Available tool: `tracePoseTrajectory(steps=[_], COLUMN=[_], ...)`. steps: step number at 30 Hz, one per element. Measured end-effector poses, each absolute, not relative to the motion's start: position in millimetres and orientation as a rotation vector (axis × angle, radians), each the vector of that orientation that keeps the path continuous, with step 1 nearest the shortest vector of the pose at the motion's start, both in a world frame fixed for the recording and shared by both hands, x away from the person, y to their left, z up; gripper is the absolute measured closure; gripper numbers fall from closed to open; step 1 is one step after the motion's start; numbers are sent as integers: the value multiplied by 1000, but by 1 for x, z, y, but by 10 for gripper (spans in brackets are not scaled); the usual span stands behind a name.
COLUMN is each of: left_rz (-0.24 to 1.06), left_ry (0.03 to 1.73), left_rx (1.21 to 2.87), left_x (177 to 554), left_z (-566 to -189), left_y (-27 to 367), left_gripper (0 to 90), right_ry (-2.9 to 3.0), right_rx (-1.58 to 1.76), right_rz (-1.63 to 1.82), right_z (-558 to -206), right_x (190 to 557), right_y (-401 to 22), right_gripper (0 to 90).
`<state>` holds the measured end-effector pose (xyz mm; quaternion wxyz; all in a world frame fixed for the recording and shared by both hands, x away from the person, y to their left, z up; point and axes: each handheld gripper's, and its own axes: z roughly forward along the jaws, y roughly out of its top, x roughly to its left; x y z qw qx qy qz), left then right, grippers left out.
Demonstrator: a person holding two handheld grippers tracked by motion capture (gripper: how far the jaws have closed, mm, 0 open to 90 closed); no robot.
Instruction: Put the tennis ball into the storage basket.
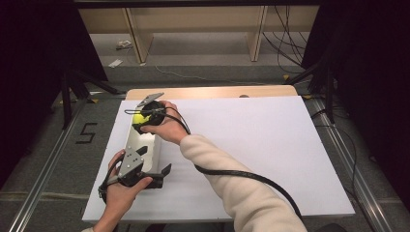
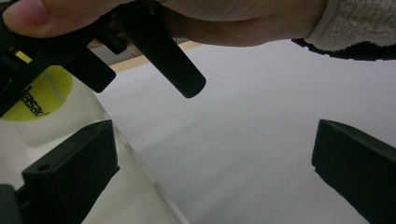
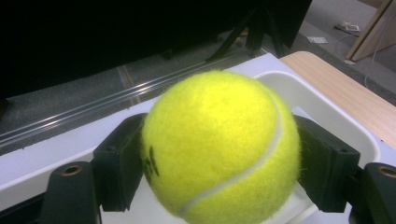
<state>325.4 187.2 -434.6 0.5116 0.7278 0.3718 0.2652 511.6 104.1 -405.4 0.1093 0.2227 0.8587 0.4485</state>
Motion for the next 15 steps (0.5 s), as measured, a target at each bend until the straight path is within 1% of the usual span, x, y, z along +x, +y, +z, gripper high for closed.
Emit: tracePoseTrajectory(steps=[15], left_rz=[640], left_ry=[894], left_rx=[1752], left_x=[325], left_z=[-434], left_y=[187], left_gripper=[0], right_ry=[2540], right_rx=[641], right_rz=[1305], right_z=[-409], right_x=[511], right_y=[106], right_gripper=[260])
